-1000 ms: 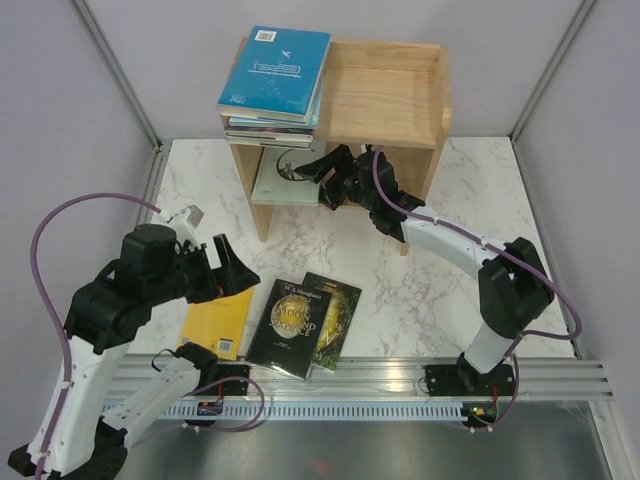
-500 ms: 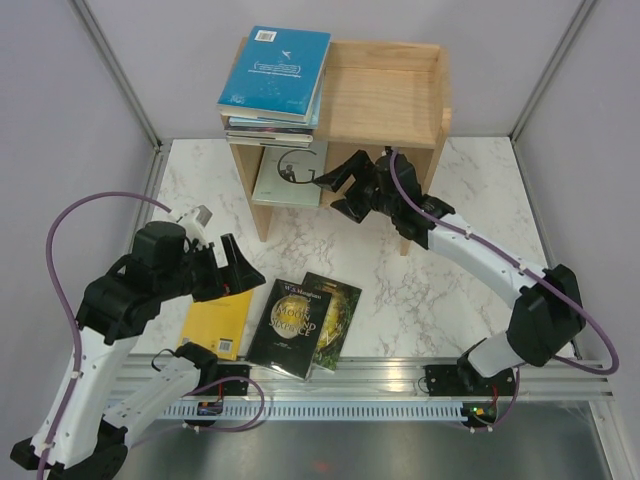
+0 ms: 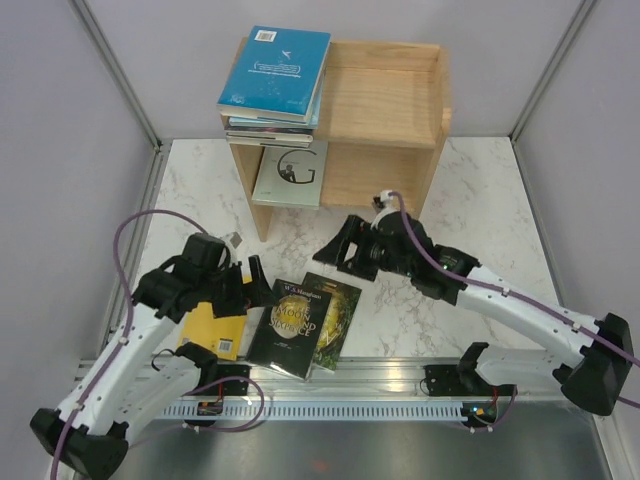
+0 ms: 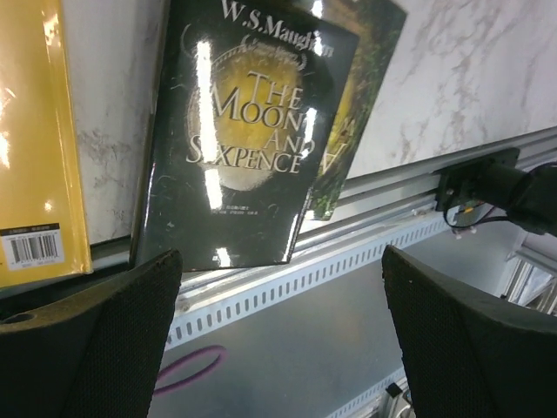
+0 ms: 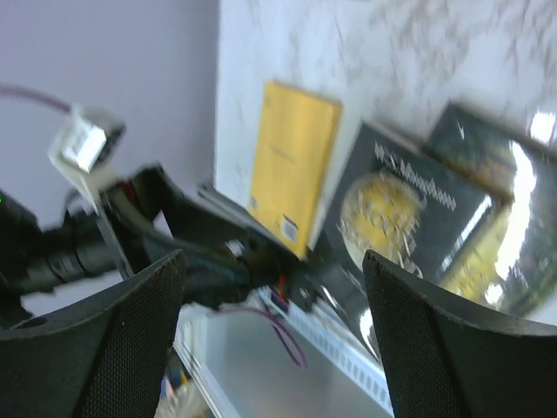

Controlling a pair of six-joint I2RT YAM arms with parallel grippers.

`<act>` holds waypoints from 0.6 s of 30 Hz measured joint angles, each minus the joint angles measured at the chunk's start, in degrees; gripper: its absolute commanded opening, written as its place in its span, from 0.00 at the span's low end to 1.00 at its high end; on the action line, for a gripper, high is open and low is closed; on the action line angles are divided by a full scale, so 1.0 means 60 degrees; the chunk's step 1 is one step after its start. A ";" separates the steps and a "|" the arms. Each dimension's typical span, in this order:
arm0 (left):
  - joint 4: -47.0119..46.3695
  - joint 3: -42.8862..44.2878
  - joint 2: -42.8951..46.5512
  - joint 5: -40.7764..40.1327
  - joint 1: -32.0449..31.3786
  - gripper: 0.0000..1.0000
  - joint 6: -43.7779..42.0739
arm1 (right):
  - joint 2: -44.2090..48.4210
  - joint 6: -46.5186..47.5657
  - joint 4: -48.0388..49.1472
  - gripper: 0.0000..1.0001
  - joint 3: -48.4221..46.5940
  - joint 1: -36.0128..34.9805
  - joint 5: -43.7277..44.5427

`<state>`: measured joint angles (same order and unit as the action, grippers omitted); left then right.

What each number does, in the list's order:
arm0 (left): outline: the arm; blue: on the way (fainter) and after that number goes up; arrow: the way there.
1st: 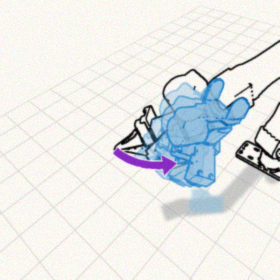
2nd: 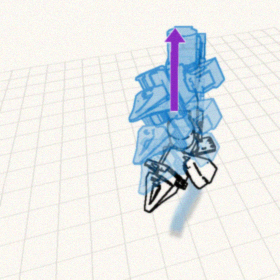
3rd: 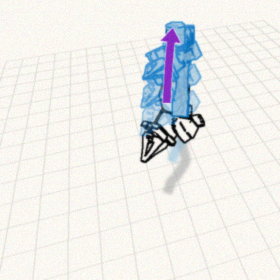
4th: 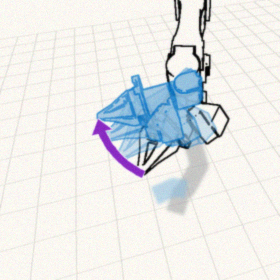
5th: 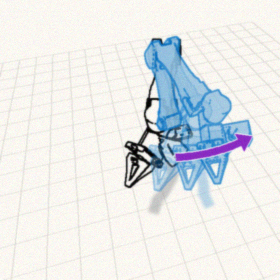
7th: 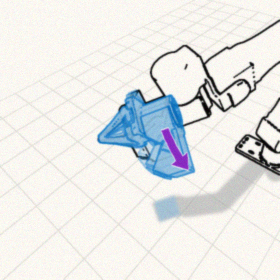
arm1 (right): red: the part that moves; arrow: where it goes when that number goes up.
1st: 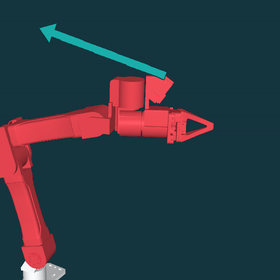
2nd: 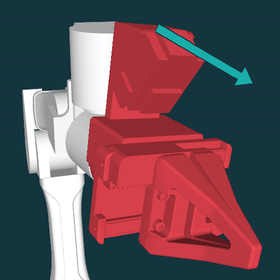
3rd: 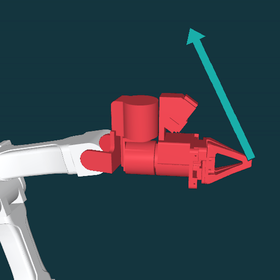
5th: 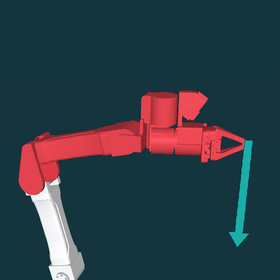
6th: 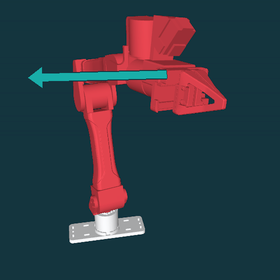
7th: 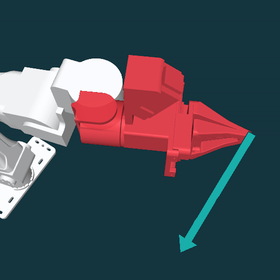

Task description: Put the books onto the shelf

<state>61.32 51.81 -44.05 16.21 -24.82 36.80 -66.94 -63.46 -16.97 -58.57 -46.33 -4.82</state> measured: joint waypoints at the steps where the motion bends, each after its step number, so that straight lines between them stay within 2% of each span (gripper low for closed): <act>1: -0.0127 -0.0342 -0.0127 0.0095 0.0000 0.97 0.0000 | 0.0084 -0.0036 0.0040 0.86 0.0331 -0.0317 0.0004; 4: -0.0729 -0.1330 -0.0827 0.0350 0.0000 0.96 0.0000 | 0.0007 -0.0328 0.0200 0.86 0.1570 -0.1417 0.0018; 7: -0.1355 -0.1796 -0.1741 0.0681 0.0211 0.96 -0.0004 | -0.0124 -0.0783 0.0437 0.86 0.2914 -0.2011 -0.0069; 12: -0.2025 -0.1785 -0.2692 0.0860 0.0437 0.96 -0.0004 | -0.0248 -0.1144 0.0758 0.86 0.3861 -0.2047 -0.0120; 18: -0.2685 -0.1759 -0.4065 0.0885 0.0437 0.97 0.0000 | -0.0663 -0.1486 0.2240 0.86 0.4426 -0.2047 -0.0335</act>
<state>45.21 41.25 -68.45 21.52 -22.20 36.80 -70.91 -72.38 -3.53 -32.01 -58.61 -6.83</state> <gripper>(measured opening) 0.963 0.862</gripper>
